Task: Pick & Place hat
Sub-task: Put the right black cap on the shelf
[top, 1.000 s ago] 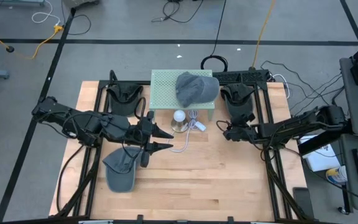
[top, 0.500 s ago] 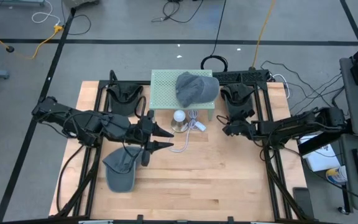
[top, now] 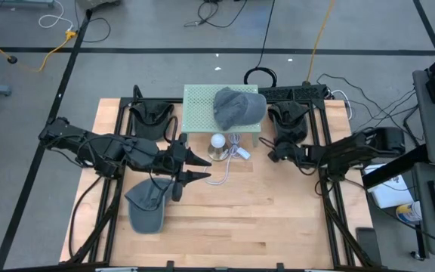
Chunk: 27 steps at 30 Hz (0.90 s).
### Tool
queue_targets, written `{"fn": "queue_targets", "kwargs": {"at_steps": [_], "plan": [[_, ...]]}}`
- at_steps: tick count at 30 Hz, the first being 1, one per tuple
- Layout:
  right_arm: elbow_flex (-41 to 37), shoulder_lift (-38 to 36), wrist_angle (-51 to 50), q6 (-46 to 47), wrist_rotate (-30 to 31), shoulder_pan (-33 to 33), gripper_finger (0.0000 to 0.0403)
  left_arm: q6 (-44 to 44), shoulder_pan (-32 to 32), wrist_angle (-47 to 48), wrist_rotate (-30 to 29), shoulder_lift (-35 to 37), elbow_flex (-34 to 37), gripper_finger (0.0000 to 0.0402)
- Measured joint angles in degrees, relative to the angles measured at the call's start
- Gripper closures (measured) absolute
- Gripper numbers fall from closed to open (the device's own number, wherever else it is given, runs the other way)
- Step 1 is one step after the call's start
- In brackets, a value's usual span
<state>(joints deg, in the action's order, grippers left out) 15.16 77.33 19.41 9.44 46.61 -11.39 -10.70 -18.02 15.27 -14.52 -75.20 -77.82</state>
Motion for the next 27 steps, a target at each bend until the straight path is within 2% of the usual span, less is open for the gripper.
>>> {"fn": "queue_targets", "kwargs": {"at_steps": [5, 14, 19, 27], "plan": [[0.0, 1.88, 1.11, 0.34, 0.09, -0.91, 0.0216, -0.02, 0.0, 0.02, 0.01, 0.0, 0.0, 0.0256], [0.0, 2.11, 1.76, 4.6, 0.16, -0.94, 0.0336, -0.07, 0.0, 0.02, 0.02, 0.0, 0.0, 0.0256], [0.07, 2.05, 1.89, 6.04, 1.39, -0.92, 0.0389, -0.07, 0.0, 0.02, 0.02, -0.02, 0.0, 0.0256], [0.07, 0.95, 1.58, 6.15, 4.39, -0.15, 0.0396, -0.13, 0.0, 0.32, 0.02, -0.02, 0.0, 0.0256]]}}
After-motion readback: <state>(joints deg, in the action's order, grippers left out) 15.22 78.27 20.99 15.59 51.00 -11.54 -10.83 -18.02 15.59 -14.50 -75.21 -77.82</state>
